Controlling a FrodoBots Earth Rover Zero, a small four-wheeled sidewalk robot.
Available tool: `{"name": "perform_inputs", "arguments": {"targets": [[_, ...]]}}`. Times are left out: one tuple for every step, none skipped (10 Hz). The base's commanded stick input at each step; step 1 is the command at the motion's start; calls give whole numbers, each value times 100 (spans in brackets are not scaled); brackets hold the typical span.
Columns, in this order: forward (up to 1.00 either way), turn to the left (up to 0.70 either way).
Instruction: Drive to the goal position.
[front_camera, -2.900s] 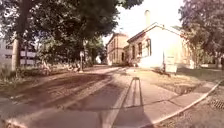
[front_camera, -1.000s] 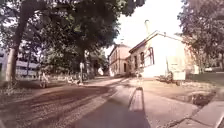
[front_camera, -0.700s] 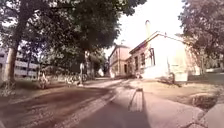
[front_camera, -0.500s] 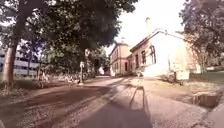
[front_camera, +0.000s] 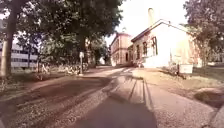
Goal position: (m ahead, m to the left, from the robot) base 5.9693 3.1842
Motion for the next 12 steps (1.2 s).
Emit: {"name": "perform_inputs", "arguments": {"targets": [[37, 0], [37, 0], [37, 0], [37, 0], [37, 0], [37, 0], [37, 0], [37, 0], [37, 0], [37, 0], [37, 0], [37, 0]]}}
